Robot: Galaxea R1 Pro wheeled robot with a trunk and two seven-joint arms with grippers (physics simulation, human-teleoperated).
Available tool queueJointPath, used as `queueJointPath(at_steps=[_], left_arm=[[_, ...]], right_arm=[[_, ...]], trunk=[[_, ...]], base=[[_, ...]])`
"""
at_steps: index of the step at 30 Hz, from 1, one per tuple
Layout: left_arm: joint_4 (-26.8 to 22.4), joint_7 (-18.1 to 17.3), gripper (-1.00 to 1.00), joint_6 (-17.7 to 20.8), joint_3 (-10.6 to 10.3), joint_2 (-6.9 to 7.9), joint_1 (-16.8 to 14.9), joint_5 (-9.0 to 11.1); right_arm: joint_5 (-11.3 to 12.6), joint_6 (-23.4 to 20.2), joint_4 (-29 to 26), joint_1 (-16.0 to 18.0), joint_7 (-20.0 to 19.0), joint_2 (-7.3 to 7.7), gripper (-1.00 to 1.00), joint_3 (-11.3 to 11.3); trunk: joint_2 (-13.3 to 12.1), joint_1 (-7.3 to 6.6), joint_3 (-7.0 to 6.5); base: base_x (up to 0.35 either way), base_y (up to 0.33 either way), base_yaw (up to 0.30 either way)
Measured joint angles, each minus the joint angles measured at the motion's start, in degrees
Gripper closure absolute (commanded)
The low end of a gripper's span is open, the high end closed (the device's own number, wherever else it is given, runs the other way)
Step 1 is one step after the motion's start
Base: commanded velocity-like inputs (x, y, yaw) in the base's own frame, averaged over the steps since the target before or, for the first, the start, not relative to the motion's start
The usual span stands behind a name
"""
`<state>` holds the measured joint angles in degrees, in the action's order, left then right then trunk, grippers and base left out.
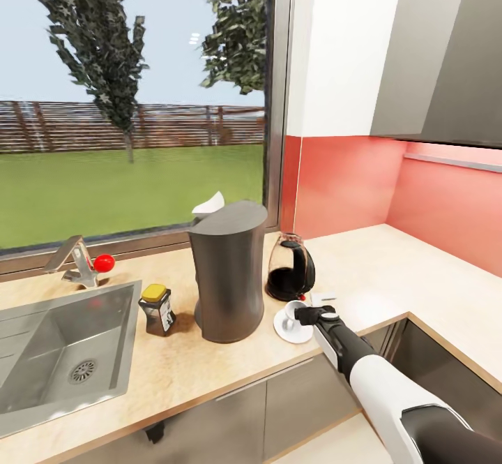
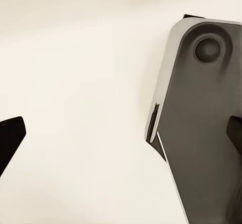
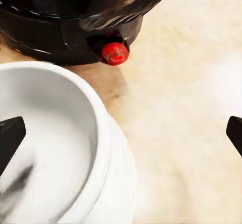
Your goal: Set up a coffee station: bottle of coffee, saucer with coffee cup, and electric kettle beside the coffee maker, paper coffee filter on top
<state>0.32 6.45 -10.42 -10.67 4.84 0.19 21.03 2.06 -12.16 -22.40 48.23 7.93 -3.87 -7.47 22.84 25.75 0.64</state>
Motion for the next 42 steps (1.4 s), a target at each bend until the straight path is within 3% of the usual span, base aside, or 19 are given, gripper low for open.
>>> queueJointPath(at_steps=[5, 12, 22, 42], left_arm=[[0.0, 0.0, -1.00, 0.0, 0.0, 0.00, 0.0, 0.0], [-0.1, -0.1, -1.00, -0.2, 0.1, 0.08, 0.0, 0.3], [-0.1, 0.0, -1.00, -0.4, 0.1, 0.09, 0.0, 0.1], [-0.2, 0.1, -1.00, -0.3, 0.2, 0.00, 0.0, 0.2]], right_arm=[[0.0, -1.2, -6.2, 0.0, 0.0, -0.03, -1.00, -0.1], [-0.1, -4.3, -9.4, 0.0, 0.0, 0.01, -1.00, -0.1], [0.0, -4.5, -9.7, 0.0, 0.0, -0.04, -1.00, -0.1], [0.0, -4.5, -9.7, 0.0, 0.0, -0.04, -1.00, -0.1]], trunk=[[0.0, 0.00, 0.00], [0.0, 0.00, 0.00], [0.0, 0.02, 0.00], [0.0, 0.03, 0.00]], base=[[0.000, 0.000, 0.000], [0.000, 0.000, 0.000], [-0.080, -0.074, 0.000], [-0.108, -0.242, 0.000]])
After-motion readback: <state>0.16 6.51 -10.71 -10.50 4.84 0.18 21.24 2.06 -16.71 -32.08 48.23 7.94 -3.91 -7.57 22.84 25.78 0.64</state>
